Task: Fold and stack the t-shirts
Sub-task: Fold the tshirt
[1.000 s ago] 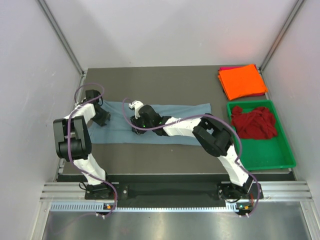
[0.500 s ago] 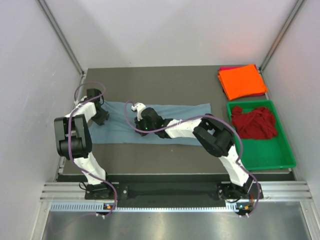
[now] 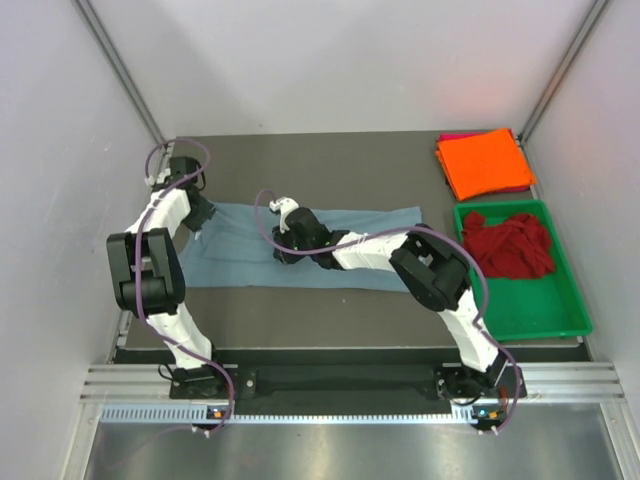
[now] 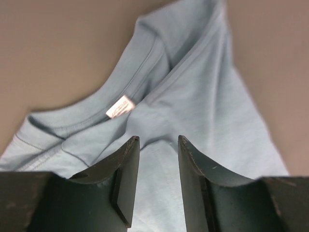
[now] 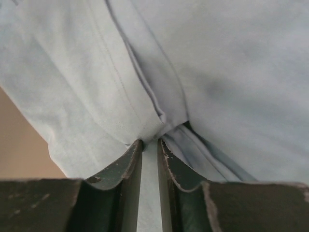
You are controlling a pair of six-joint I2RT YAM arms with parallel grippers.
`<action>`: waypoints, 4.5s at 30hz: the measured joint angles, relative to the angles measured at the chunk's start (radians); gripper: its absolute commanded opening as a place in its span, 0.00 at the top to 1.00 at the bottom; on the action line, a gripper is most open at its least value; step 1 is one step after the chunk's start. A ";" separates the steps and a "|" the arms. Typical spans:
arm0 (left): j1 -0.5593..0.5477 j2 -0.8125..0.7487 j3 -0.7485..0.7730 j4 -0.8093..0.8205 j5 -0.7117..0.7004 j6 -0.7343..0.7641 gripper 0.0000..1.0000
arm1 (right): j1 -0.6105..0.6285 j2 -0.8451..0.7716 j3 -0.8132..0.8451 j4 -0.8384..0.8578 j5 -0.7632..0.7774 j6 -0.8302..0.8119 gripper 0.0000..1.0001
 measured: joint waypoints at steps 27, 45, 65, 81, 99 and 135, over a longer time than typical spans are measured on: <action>0.123 0.258 0.226 0.108 0.335 0.236 0.60 | -0.032 -0.261 -0.172 -0.010 0.090 0.023 0.74; 0.124 0.146 0.123 0.097 0.266 0.287 0.54 | -0.032 -0.264 -0.186 0.000 0.074 0.025 0.74; 0.124 0.121 0.071 0.075 0.253 0.291 0.64 | -0.032 -0.344 -0.253 0.015 0.068 0.040 0.73; 0.124 0.151 0.072 0.055 0.225 0.286 1.00 | -0.032 -0.347 -0.257 0.022 0.068 0.042 0.73; 0.124 0.139 0.065 0.005 0.184 0.274 0.74 | -0.032 -0.350 -0.267 0.041 0.068 0.043 0.73; 0.124 0.062 -0.035 0.031 0.213 0.257 0.70 | -0.032 -0.370 -0.301 0.043 0.039 0.051 0.71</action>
